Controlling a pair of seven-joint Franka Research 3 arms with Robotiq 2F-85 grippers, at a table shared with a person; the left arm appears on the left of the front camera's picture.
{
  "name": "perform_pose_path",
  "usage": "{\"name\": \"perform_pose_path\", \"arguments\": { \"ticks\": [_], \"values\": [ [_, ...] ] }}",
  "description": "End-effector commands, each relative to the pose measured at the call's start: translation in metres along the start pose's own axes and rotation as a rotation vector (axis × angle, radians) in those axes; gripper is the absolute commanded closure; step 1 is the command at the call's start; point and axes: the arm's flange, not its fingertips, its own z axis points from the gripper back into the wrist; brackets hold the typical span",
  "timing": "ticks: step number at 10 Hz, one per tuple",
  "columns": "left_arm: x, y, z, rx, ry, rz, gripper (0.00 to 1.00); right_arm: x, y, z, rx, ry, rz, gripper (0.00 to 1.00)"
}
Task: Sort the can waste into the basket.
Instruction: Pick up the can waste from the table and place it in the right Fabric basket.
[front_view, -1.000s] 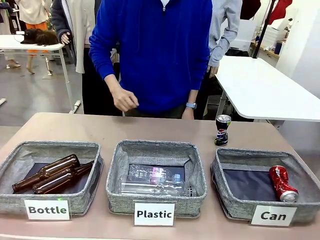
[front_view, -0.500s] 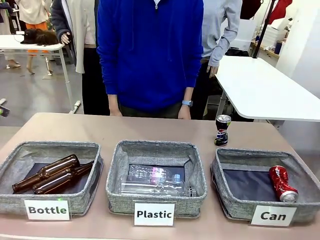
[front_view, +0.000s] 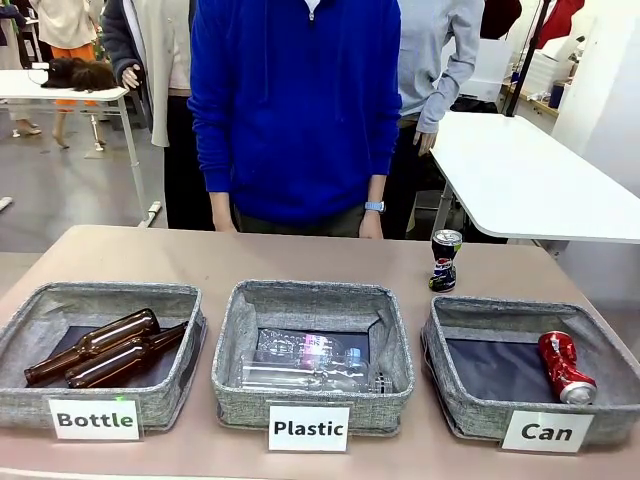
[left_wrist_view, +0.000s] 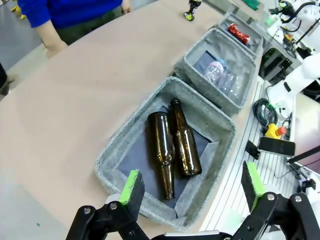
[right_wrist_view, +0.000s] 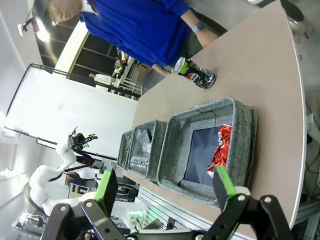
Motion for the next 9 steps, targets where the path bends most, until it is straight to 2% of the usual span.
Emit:
{"name": "perform_pose_path", "arguments": {
  "ticks": [1,3,4,6,8,9],
  "values": [
    [0.004,-0.003,-0.002,-0.014,0.006,-0.017,0.00,0.002,0.001,0.000,0.016,-0.018,0.030,0.00],
    [0.004,-0.003,-0.002,-0.014,0.006,-0.017,0.00,0.000,0.000,0.000,0.000,0.000,0.000,0.00],
    [0.004,-0.003,-0.002,-0.014,0.006,-0.017,0.00,0.001,0.022,-0.014,-0.048,0.107,0.207,0.00],
    [0.004,-0.003,-0.002,-0.014,0.006,-0.017,0.00,0.039,0.041,-0.094,-0.064,0.351,0.574,0.00],
    [0.004,-0.003,-0.002,-0.014,0.006,-0.017,0.00,0.058,0.038,-0.148,-0.129,0.448,0.837,0.00],
    [0.004,-0.003,-0.002,-0.014,0.006,-0.017,0.00,0.064,0.038,-0.169,-0.108,0.496,0.966,0.00]
  ]
}}
